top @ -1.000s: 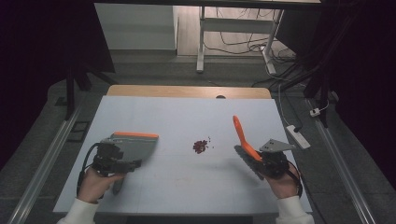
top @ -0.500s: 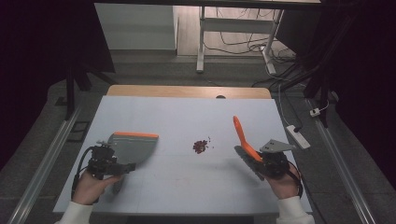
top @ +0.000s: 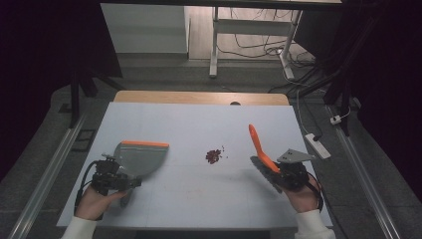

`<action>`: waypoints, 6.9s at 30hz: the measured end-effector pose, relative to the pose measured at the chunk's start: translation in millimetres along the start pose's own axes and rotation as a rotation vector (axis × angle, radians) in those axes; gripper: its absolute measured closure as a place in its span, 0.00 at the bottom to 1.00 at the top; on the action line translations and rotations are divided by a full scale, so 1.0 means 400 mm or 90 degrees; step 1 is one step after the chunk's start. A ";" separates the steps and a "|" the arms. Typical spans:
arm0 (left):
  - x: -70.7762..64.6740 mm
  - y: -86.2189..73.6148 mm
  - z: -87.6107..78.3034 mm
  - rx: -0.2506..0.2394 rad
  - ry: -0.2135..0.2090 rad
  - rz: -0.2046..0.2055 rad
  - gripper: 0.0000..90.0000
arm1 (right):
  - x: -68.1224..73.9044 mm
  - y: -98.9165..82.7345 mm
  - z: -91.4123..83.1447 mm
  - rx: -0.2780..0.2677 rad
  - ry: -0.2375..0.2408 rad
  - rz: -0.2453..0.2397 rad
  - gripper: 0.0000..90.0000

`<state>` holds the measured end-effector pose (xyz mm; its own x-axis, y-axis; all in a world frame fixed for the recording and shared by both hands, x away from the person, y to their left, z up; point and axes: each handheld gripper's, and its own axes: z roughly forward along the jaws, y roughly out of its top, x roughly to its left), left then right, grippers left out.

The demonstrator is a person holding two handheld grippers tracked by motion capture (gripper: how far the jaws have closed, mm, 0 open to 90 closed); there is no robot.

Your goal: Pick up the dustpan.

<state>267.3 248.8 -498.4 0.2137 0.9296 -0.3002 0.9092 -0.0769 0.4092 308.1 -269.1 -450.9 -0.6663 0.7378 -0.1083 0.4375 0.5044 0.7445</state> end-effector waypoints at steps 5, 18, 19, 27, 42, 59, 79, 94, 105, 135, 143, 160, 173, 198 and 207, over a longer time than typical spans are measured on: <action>0.012 -0.003 0.027 0.010 0.009 -0.017 0.22 | 0.000 0.000 -0.002 -0.002 -0.001 0.001 0.78; 0.015 -0.004 0.049 -0.001 -0.017 -0.032 0.37 | -0.002 -0.001 -0.001 0.001 -0.002 0.003 0.78; 0.016 -0.004 0.049 -0.002 -0.020 -0.034 0.38 | -0.002 -0.001 -0.001 0.001 -0.002 0.003 0.78; 0.020 -0.005 0.048 -0.012 -0.031 -0.041 0.49 | 0.000 -0.001 0.001 0.001 -0.002 0.002 0.78; 0.031 -0.007 0.049 -0.020 -0.047 -0.054 0.64 | -0.002 -0.002 0.000 0.002 -0.004 0.001 0.78; 0.042 -0.012 0.043 -0.025 -0.052 -0.058 0.69 | -0.004 -0.003 -0.001 0.002 -0.006 -0.001 0.78; 0.048 -0.016 0.023 -0.068 -0.070 -0.022 0.69 | -0.004 -0.002 -0.003 -0.002 -0.009 -0.002 0.78; 0.038 -0.017 0.002 -0.114 -0.101 0.049 0.69 | -0.003 -0.001 -0.005 -0.003 -0.011 -0.002 0.78; 0.029 -0.016 -0.005 -0.127 -0.128 0.098 0.69 | -0.004 0.001 -0.007 -0.011 -0.006 0.001 0.78; -0.026 -0.022 -0.008 -0.103 -0.180 0.243 0.69 | 0.004 0.006 -0.005 -0.016 0.005 -0.004 0.78; -0.047 -0.023 0.003 -0.079 -0.190 0.274 0.69 | 0.007 0.007 -0.002 -0.015 0.006 -0.008 0.78; -0.083 0.014 0.018 -0.035 -0.210 0.311 0.69 | 0.013 0.019 0.009 -0.017 0.012 -0.006 0.78; -0.113 0.074 0.049 0.001 -0.236 0.332 0.69 | 0.022 0.054 0.038 -0.021 0.019 -0.004 0.78; -0.127 0.049 0.051 0.050 -0.254 0.377 0.69 | 0.033 0.150 0.121 -0.051 0.036 -0.009 0.78; -0.124 0.058 0.064 0.074 -0.250 0.367 0.69 | 0.028 0.165 0.178 -0.040 0.047 -0.011 0.78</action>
<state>287.0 191.8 -496.2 0.7653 0.5327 -0.3612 0.6406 -0.5759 0.5080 372.4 -195.6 -450.0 -0.7169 0.6933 -0.0737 0.3886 0.4851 0.7833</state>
